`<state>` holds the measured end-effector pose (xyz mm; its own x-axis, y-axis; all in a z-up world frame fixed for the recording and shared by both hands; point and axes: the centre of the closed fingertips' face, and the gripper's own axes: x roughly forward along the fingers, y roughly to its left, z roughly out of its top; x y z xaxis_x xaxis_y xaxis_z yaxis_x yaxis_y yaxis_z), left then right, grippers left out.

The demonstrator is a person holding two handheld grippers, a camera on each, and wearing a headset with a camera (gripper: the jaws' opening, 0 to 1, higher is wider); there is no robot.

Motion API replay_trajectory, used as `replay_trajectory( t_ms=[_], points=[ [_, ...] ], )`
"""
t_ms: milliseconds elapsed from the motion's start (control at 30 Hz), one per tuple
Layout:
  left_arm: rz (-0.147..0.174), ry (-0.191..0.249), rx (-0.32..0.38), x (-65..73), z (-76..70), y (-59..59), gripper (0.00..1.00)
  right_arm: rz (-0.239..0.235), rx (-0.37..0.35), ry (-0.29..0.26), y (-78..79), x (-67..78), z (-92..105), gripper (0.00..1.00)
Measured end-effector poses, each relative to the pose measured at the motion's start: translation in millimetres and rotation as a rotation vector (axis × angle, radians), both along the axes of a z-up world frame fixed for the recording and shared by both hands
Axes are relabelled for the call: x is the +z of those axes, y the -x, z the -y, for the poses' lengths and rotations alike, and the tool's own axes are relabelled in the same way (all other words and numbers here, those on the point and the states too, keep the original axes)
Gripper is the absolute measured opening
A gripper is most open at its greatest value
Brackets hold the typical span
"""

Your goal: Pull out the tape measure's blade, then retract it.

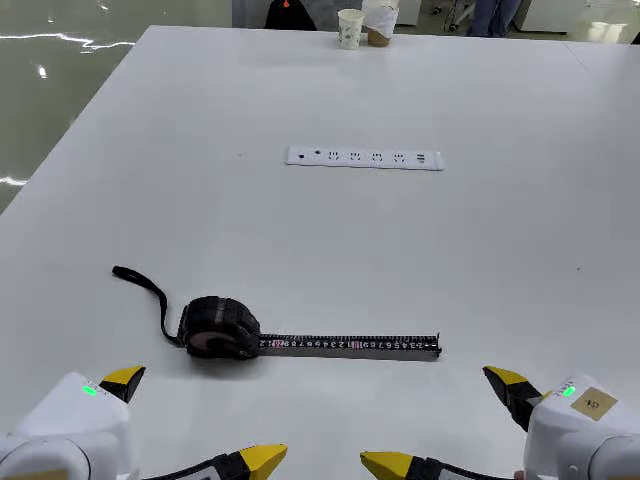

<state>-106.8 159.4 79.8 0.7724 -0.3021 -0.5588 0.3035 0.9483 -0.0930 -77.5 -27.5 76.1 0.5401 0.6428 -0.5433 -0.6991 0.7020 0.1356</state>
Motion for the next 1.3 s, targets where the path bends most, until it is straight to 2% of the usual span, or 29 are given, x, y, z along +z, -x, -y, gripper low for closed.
replay_trajectory(
  t_ms=[367,700,1000,1300],
  points=[
    [-0.001,0.006,0.017,2.0,1.1,-3.0,0.99,0.000,0.006,0.001,-1.8,1.4,0.3,0.99],
    [-0.004,0.005,0.031,2.6,-0.1,-8.8,0.99,0.006,0.055,0.017,-4.3,-0.6,0.2,0.99],
    [0.000,0.013,0.046,0.8,-1.7,-22.6,0.99,-0.004,0.126,0.054,-8.7,-9.4,1.7,0.98],
    [-0.014,0.013,0.067,-5.2,-9.3,-34.4,0.99,-0.029,0.203,0.078,-12.5,-20.2,2.4,0.97]
  ],
)
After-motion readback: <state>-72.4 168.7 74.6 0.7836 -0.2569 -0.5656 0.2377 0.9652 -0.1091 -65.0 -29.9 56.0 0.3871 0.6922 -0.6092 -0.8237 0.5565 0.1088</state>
